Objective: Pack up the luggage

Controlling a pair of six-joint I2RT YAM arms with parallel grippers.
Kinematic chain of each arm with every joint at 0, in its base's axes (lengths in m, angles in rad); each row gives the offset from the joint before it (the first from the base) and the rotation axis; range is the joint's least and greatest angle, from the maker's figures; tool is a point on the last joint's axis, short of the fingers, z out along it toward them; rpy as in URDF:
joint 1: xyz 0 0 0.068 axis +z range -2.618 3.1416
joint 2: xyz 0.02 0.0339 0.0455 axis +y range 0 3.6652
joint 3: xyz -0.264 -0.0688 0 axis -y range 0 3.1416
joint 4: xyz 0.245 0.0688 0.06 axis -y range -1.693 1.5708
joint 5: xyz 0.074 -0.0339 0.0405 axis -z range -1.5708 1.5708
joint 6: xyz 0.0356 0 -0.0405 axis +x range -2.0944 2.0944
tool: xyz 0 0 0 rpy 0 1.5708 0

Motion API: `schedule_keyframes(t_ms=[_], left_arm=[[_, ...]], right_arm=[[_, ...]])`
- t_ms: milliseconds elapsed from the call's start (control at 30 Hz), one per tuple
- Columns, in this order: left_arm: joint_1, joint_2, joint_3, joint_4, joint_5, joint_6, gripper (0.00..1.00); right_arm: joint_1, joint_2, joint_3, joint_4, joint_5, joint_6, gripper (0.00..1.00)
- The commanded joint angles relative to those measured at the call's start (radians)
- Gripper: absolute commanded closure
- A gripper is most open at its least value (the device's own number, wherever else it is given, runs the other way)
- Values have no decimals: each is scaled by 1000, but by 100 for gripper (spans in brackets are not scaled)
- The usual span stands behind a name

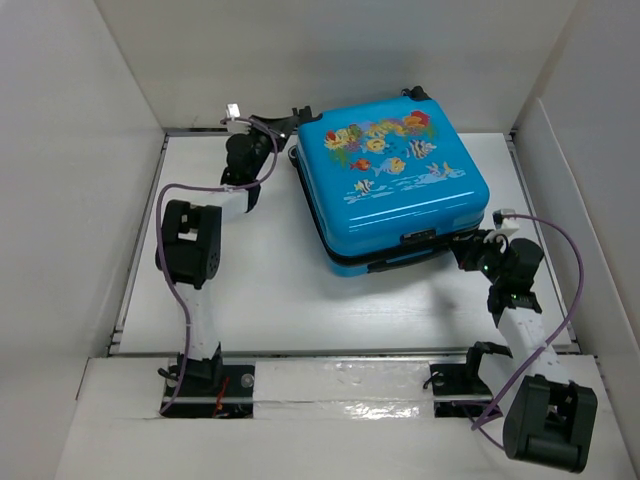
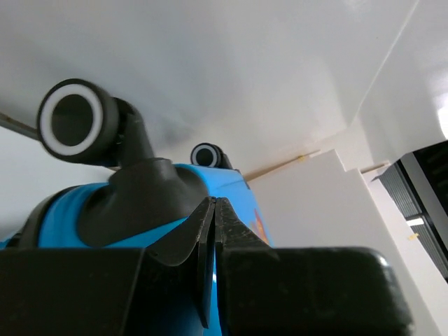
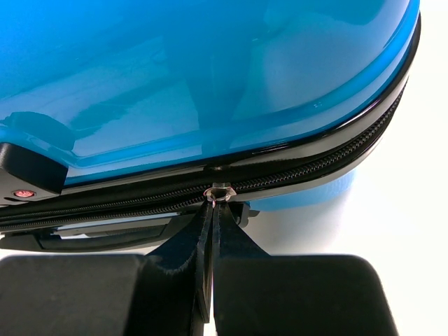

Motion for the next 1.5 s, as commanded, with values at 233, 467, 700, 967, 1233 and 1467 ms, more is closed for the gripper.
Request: schedule_keyframes(t_ms=[233, 467, 700, 967, 1233, 1467], left_arm=[[-10, -390, -63, -169, -57, 253, 63], [-88, -695, -543, -203, -320, 373, 77], [-372, -728, -784, -176, -465, 381, 100], [-520, -612, -830, -154, -540, 359, 100], [-645, -499, -781, -35, -556, 327, 100], [-731, -546, -790, -9, -628, 287, 100]], right_arm=[[23, -60, 35, 4, 16, 1, 100], [43, -143, 53, -80, 30, -5, 100], [177, -163, 150, -220, 53, -30, 100], [343, -205, 133, -306, 193, -35, 100], [801, -162, 36, -42, 336, 151, 100], [1230, 92, 138, 183, 651, 203, 100]])
